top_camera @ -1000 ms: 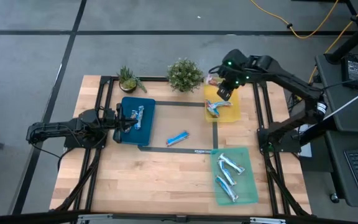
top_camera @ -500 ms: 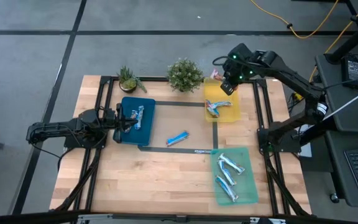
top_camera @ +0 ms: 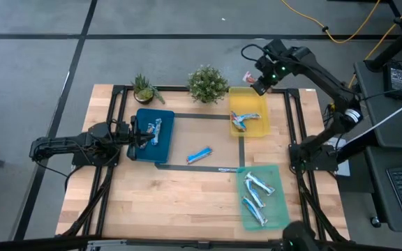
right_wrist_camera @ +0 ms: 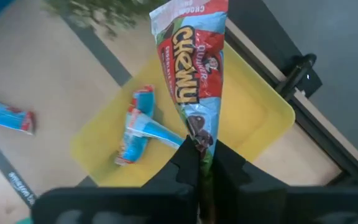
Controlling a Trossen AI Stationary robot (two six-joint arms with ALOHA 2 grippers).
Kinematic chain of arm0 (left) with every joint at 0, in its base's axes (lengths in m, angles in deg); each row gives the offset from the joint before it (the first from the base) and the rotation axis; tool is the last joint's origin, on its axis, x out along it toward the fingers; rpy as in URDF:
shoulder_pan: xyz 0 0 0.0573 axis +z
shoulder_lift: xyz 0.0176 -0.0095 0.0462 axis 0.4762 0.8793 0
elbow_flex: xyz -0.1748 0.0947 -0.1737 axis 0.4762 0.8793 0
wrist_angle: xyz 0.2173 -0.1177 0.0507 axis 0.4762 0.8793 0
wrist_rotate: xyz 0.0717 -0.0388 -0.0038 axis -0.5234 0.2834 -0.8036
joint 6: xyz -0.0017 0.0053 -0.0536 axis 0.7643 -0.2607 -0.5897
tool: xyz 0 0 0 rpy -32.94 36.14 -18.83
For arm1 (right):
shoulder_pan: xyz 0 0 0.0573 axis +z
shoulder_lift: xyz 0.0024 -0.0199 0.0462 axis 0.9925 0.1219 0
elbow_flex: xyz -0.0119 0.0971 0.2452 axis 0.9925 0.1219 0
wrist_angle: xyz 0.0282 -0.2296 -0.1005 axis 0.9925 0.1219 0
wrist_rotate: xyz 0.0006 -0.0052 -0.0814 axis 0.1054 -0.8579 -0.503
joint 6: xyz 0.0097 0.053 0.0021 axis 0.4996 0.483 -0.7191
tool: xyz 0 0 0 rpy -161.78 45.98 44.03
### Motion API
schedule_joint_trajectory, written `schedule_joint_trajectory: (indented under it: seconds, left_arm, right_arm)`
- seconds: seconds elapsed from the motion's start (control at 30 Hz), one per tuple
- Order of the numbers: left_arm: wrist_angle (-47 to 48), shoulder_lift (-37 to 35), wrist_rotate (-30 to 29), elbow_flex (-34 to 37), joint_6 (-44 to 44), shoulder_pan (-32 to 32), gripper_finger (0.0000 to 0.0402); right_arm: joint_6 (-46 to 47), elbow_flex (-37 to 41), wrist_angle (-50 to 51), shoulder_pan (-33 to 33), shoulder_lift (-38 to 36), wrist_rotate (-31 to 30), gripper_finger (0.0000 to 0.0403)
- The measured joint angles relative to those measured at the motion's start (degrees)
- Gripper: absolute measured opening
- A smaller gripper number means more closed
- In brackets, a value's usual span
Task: Pick and place Granola Bars by type
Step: Put the red granola bar into the yellow bin
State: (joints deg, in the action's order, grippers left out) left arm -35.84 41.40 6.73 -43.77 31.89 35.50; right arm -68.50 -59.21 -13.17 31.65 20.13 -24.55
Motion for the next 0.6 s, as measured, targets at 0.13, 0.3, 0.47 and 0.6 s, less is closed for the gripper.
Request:
schedule_joint_trajectory:
  seconds: [0.13,0.3,0.47,0.6]
  left_arm:
    - [0.01,0.0,0.0,0.0,0.0,-0.01,0.0006]
    - [0.0,0.0,-0.01,0.01,0.0,0.0,0.0006]
    - [0.01,0.0,0.0,0.0,0.0,-0.01,0.0006]
    - [0.01,0.0,-0.01,0.02,0.0,-0.01,0.0006]
  right_arm:
    - [-1.6,0.0,-0.1,-1.36,3.06,-0.02,0.0016]
    - [-2.68,0.02,-2.06,-1.76,5.41,-0.02,0.0026]
    - [-2.18,1.12,-6.21,-1.68,7.41,-0.02,0.003]
    - [-1.35,5.11,-10.18,-1.32,8.52,-0.04,0.0015]
